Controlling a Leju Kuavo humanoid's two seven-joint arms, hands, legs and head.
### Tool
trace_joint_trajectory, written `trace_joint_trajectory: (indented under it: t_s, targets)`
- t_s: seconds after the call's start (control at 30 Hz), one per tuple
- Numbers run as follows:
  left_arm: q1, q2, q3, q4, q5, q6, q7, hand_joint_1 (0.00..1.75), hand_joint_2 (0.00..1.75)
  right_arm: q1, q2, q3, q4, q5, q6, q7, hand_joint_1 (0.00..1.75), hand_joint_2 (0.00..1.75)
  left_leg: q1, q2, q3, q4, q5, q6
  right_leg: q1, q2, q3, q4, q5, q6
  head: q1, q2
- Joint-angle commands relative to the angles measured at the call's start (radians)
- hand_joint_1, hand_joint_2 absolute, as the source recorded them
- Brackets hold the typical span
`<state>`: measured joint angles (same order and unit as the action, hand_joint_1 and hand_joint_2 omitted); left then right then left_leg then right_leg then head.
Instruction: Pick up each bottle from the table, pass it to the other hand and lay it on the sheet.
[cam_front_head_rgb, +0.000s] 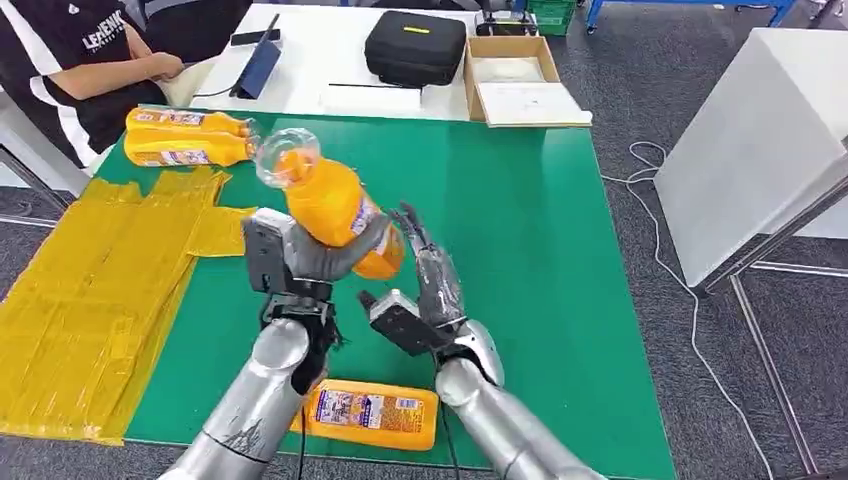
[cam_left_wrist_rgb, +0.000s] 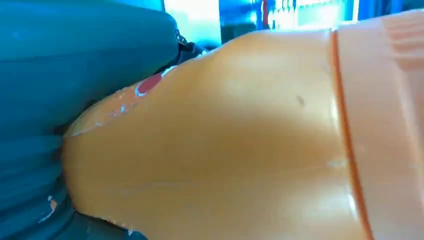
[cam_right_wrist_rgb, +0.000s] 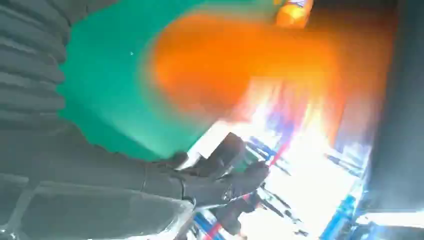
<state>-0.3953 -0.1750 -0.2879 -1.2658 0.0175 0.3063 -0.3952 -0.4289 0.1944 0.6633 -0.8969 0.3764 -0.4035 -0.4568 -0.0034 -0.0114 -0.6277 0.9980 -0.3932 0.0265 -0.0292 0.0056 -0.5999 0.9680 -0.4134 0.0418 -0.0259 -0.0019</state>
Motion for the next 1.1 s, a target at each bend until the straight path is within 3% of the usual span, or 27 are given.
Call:
trace_joint_trajectory:
  t_s: [0.03, 0.83, 0.97, 1.1]
  targets:
    - [0.066, 0.081, 0.161, -0.138, -0.015, -0.034, -0.013, 1.75, 1.75, 0.166, -0.175, -0.141, -0.523, -0.176, 0.024, -0.050, 0.00, 1.75, 0.001, -0.001, 0.003, 0.001, -0.002, -0.002, 0.002, -0.002, 0.004, 0.000, -0.002, -0.003, 0.000, 0.000]
    - [0.060, 0.074, 0.153, -0.132, -0.021, -0.035, -0.011, 1.75, 1.75, 0.155, -0.161, -0.134, -0.487, -0.177, 0.015, -0.069, 0.00, 1.75, 0.001, 0.002, 0.004, 0.001, -0.002, -0.002, 0.002, 0.000, 0.004, 0.000, -0.002, -0.004, 0.000, 0.000]
    - [0.123, 0.111, 0.193, -0.224, -0.019, -0.009, -0.028, 1.75, 1.75, 0.228, -0.178, -0.189, -0.550, -0.269, -0.064, -0.143, 0.00, 1.75, 0.001, 0.002, 0.003, 0.000, -0.002, -0.002, 0.001, 0.000, 0.004, -0.001, -0.001, -0.003, 0.000, 0.000]
    - [0.135, 0.135, 0.240, -0.239, 0.003, -0.015, -0.034, 1.75, 1.75, 0.276, -0.186, -0.228, -0.612, -0.313, -0.068, -0.180, 0.00, 1.75, 0.001, 0.002, 0.005, 0.000, -0.003, -0.002, 0.001, 0.001, 0.005, -0.001, -0.002, -0.003, 0.000, 0.000]
